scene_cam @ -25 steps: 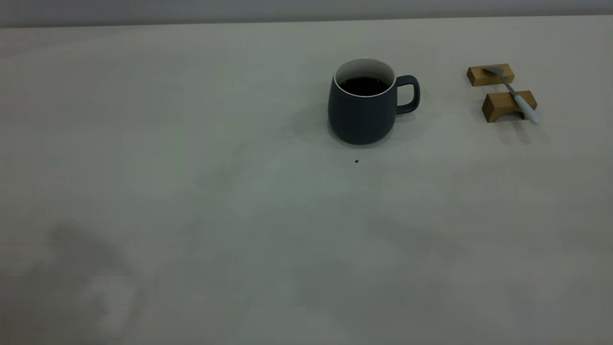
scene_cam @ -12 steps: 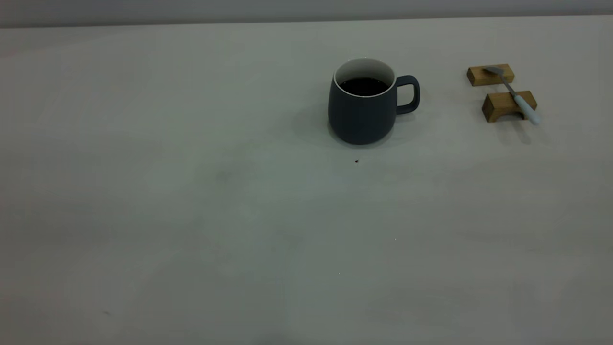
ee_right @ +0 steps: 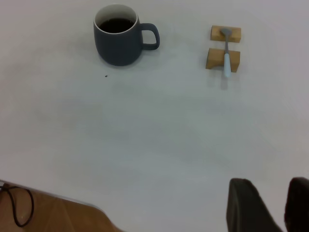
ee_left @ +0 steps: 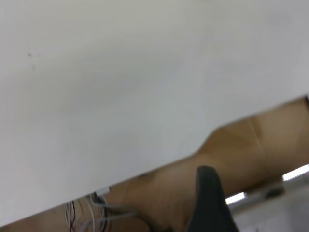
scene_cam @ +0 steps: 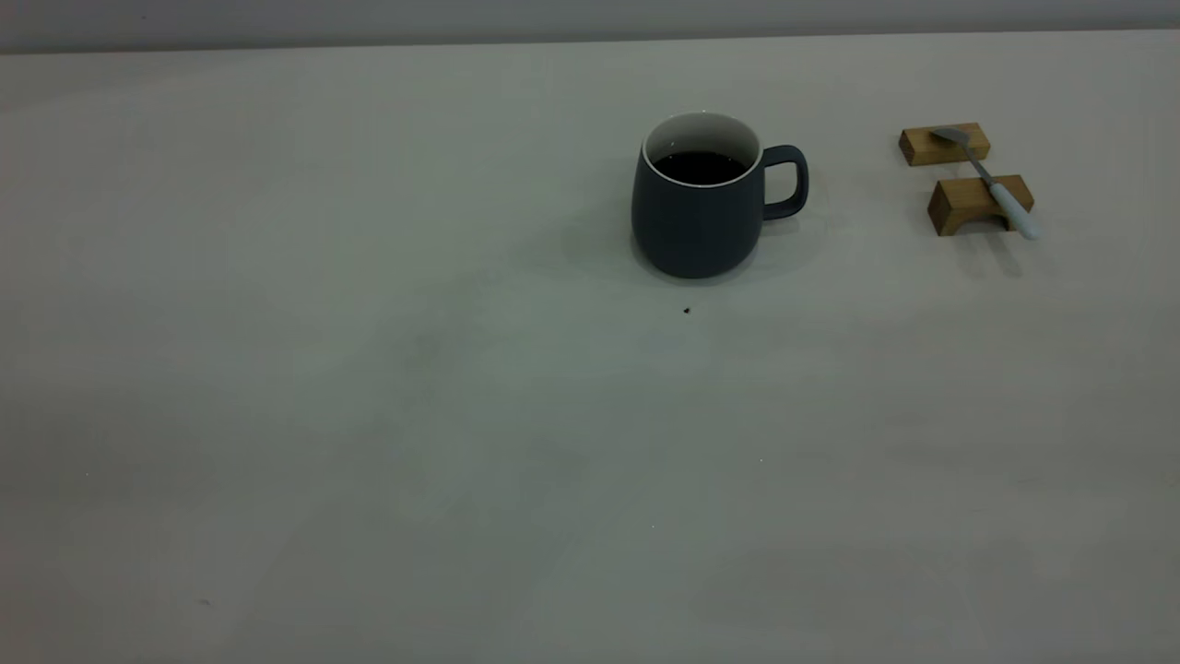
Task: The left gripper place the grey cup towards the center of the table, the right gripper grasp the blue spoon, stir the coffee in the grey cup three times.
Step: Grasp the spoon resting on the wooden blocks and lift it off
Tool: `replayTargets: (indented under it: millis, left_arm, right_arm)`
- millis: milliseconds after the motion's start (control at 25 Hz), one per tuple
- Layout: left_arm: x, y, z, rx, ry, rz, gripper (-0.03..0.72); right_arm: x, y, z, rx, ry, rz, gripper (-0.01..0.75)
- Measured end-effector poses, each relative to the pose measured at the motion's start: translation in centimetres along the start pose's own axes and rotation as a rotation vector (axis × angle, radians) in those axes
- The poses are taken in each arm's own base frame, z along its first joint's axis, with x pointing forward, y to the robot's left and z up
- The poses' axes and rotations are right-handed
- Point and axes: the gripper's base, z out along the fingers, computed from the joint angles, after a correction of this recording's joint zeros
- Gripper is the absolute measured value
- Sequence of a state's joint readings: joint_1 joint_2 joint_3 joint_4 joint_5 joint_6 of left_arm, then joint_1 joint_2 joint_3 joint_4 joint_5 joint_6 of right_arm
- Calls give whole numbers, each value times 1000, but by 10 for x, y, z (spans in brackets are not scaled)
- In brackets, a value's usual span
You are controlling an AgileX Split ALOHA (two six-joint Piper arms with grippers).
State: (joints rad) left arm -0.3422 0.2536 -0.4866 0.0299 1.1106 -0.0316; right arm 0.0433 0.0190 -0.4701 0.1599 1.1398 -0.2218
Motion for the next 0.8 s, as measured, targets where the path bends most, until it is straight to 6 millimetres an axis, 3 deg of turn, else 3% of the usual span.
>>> replayTargets:
  millis: [400,800]
  left_arm:
    - [21,0,-17,-194,-177,-224,585]
    - [31,-4,-23,-230,-247,-251,585]
  right_arm:
    - [0,0,0,0,0,0,241]
    - [0,0,0,1,0,0,241]
